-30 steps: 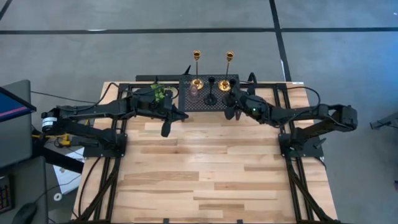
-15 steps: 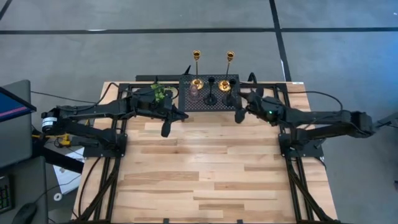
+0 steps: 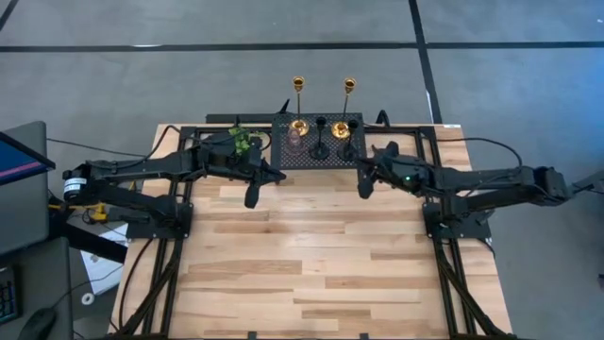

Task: Pick & Place candle stick holders
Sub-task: Put the black candle holder on the shelf

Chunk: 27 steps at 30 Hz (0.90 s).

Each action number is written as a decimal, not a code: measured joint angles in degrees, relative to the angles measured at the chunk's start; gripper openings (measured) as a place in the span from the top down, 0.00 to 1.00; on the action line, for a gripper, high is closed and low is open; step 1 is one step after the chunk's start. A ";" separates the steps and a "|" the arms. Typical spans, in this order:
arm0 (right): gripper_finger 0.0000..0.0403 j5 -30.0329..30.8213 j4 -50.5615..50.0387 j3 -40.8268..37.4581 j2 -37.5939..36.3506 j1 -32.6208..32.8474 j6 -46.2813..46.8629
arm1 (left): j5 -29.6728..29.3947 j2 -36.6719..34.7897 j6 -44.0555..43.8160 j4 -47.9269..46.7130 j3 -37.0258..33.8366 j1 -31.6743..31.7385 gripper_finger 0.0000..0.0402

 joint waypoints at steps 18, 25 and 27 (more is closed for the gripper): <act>1.00 -4.77 9.96 0.00 11.20 -7.91 -0.07 | 0.00 0.00 -0.04 0.00 0.00 0.00 0.99; 1.00 -8.80 12.32 0.02 11.16 -11.13 -0.62 | 0.00 0.00 -0.02 0.01 0.00 -0.01 0.99; 1.00 -9.57 12.69 0.02 11.16 -12.07 -0.66 | 0.00 0.02 -0.02 0.00 0.00 -0.02 0.99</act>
